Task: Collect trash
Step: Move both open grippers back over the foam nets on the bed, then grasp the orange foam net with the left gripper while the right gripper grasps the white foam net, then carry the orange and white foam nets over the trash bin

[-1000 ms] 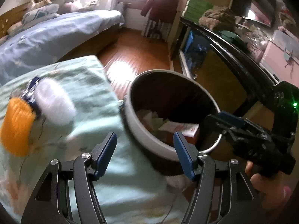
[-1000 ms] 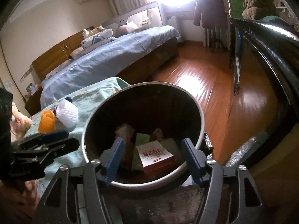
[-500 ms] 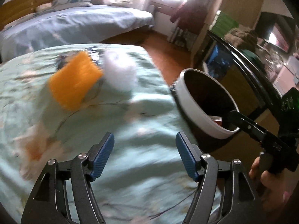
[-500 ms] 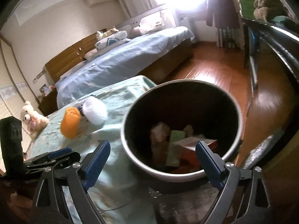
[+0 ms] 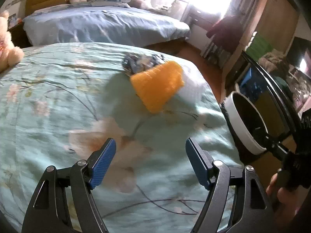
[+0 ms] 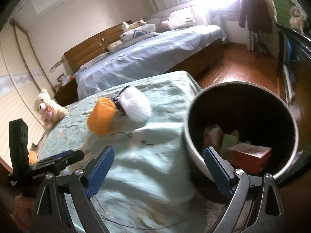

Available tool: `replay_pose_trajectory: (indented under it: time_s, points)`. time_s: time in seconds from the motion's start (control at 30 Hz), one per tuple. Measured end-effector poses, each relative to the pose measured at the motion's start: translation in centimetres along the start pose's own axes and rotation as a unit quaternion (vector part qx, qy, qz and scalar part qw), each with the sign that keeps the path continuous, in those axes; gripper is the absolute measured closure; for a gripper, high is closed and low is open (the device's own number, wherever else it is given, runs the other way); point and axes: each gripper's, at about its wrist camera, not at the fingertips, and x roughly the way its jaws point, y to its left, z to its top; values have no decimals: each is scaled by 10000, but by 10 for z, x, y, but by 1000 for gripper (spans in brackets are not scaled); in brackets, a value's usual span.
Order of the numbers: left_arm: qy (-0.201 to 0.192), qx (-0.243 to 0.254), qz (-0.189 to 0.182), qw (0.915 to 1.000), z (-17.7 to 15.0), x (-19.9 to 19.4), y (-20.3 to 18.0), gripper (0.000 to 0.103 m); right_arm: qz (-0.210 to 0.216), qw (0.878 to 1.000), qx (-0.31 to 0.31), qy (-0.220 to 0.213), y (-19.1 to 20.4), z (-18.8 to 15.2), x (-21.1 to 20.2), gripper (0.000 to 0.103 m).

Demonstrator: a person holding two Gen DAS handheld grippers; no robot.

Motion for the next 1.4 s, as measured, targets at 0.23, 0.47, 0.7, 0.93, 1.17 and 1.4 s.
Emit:
replay_pose_trajectory:
  time_s: [0.23,0.47,0.7,0.93,1.17,1.4]
  points:
    - [-84,-5,78,9999,9,-1,15,28,100,9995,-287,124,21,7,25,9]
    - [-68,-47,51,10000,22,10,21,28,93,9977,-664,0,35,18,49,10]
    - [-3,100,-17,9999,38,30,14,28,203,9981,-570,147,30,40,82,36]
    - [130,257,-102,9995,48,53,8,30,289,9978,-517,286,27,54,106,44]
    - [265,262,-477,9982,51,65,4,79,376,9972,-454,470,25,57,124,71]
    - [56,404,-420,9983,43,47,-6,88,458,9974,-364,413,27,48,108,83]
